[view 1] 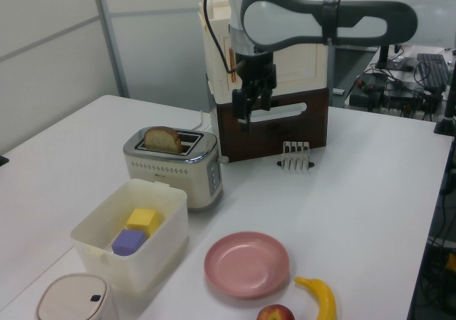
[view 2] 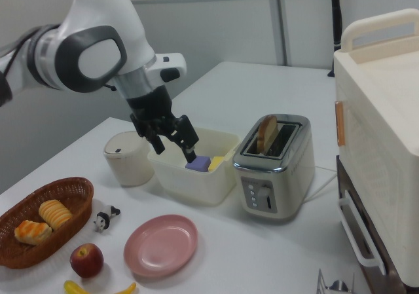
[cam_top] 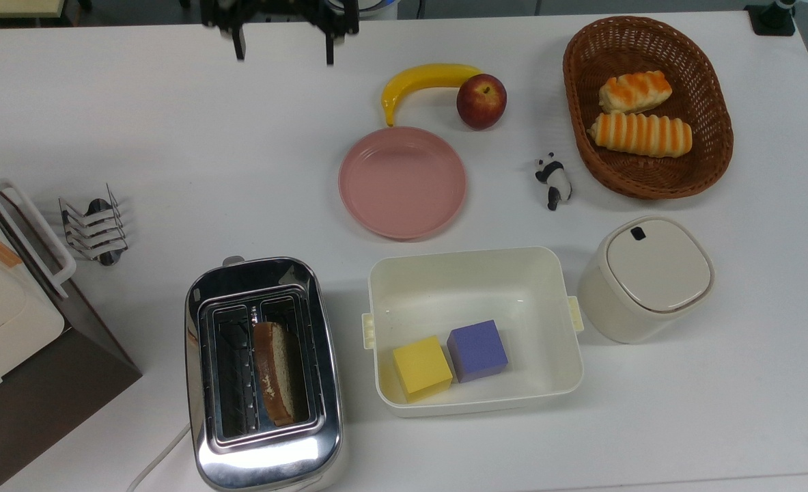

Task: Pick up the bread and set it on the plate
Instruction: 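Move the open gripper over the toaster above the bread slice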

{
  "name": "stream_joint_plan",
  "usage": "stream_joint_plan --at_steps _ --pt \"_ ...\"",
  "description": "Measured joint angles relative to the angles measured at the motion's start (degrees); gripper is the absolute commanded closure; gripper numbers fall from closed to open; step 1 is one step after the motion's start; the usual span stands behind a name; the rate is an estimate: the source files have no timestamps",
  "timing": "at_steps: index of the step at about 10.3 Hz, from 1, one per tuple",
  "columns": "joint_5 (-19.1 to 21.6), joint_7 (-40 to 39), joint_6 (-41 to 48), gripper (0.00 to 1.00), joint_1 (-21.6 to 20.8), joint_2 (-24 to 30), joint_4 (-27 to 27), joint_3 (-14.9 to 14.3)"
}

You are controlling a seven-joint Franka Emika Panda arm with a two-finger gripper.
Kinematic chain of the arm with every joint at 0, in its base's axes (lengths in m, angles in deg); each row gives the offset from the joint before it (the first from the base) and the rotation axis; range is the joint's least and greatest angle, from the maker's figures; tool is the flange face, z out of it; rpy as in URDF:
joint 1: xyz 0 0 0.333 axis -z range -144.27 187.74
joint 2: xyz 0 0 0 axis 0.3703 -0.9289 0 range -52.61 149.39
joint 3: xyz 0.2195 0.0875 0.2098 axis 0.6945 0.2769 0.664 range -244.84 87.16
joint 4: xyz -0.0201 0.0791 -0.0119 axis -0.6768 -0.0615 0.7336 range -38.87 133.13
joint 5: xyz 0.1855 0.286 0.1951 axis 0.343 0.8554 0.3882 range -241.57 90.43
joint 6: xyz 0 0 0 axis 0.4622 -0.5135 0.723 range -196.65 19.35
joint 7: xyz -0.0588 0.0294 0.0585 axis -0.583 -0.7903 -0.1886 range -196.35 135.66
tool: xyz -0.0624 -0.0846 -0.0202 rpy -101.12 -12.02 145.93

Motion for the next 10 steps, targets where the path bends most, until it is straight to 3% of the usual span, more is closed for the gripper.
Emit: stream_joint_plan --at_steps 4,8,10 --pt "0.0 0.0 -14.7 0.0 0.1 -5.0 0.1 0.0" --pt "-0.1 -0.8 -32.7 0.0 0.5 -13.6 0.1 -0.5" --pt "-0.1 -2.5 -38.8 0.07 1.4 -17.4 -0.4 -0.6"
